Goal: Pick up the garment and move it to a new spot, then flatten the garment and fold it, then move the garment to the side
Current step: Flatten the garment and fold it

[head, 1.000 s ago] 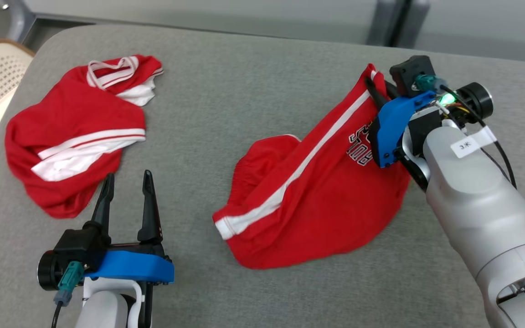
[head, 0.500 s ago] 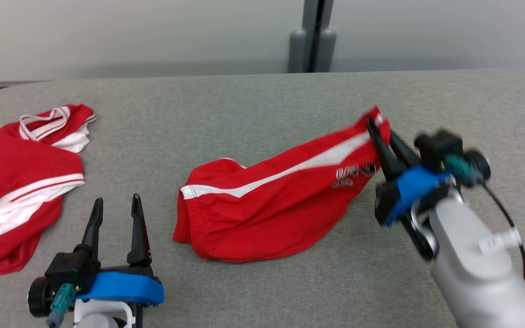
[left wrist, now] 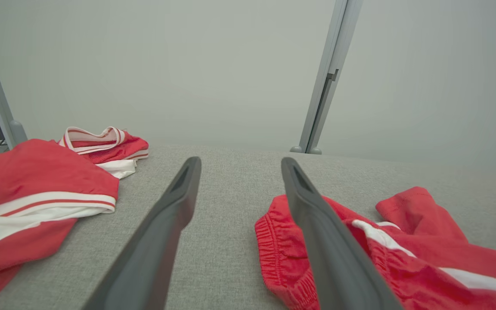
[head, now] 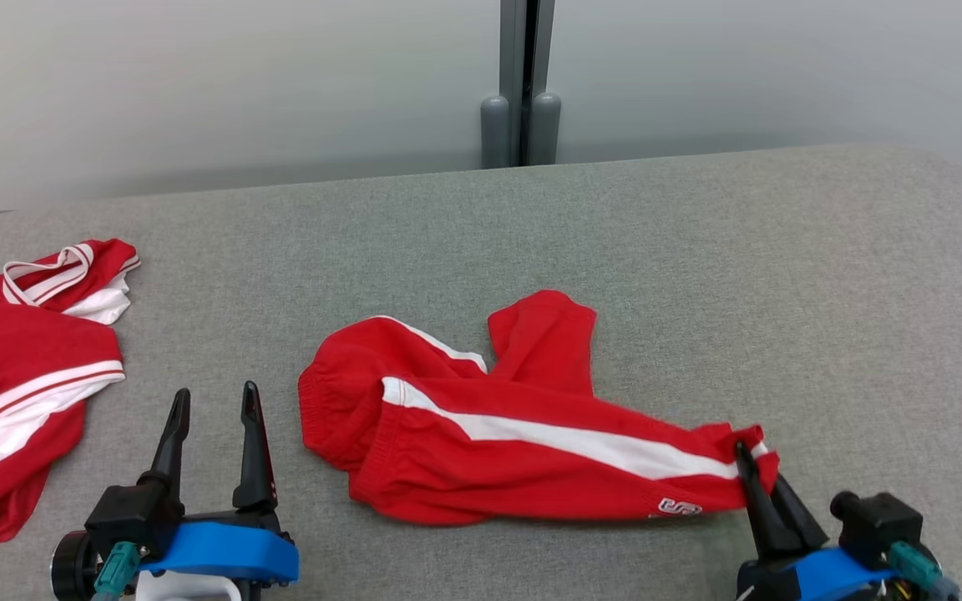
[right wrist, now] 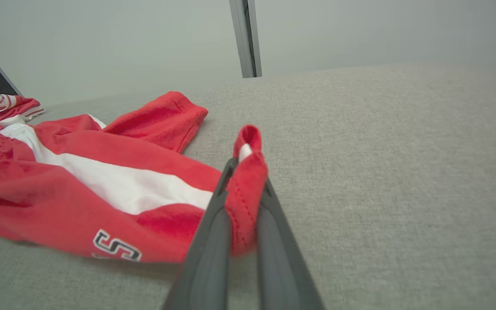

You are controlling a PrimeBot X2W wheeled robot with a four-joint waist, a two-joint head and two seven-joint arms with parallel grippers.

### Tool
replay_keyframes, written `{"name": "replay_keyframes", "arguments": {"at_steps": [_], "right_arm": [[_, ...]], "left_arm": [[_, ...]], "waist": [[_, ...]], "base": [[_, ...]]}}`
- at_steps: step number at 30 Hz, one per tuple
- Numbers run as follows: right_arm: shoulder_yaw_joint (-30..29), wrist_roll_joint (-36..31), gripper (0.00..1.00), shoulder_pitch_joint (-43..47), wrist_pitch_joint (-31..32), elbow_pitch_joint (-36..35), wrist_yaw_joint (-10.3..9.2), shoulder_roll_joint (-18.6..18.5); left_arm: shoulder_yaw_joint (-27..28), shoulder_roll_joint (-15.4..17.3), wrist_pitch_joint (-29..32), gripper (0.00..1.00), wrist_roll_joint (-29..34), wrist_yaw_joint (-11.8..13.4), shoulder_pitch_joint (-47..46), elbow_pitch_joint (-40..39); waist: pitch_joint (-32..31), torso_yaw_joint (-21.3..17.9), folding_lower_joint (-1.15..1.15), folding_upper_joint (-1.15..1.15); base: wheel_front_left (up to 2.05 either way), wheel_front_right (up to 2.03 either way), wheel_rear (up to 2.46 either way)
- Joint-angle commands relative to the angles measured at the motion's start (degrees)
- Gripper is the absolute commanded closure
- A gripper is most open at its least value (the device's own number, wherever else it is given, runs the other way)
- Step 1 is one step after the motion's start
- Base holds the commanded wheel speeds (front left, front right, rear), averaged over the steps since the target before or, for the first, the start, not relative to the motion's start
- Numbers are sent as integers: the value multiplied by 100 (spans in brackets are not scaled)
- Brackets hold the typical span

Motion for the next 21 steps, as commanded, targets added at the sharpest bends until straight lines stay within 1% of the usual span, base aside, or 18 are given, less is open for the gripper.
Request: {"name": "replay_keyframes", "arguments": {"at_steps": [1,2,3,6,10,14,21], "right_arm": [[-67,38,90,108,-18,-53,2,38],[-120,-4,8,156,-18,-86,2,60],[-141,-86,0,202,-18,-103,3,85],[-329,-242,0,259,-18,-325,3,171],[-485,-408,0,278,-19,-817,3,249],[-432,-648,0,263,-19,-1143,3,268],[-265,-971,0,377,0,-1419,3,280]], "left_arm": [[17,6,-29,0,24,-26,39,-3],[28,5,-29,0,38,-32,50,-1],[36,6,-29,0,47,-43,66,2],[61,6,-29,0,88,-59,104,14],[79,6,-29,0,104,-78,145,22],[69,6,-29,0,183,-77,162,26],[87,6,-29,0,331,-49,259,10]], "waist": [[-23,-13,1,0],[-42,-21,1,0],[-58,-27,1,0],[-121,-39,1,0],[-187,-44,1,0],[-243,-9,1,0],[-373,89,1,0]], "base": [[0,0,0],[0,0,0],[0,0,0],[0,0,0],[0,0,0],[0,0,0],[0,0,0]]}}
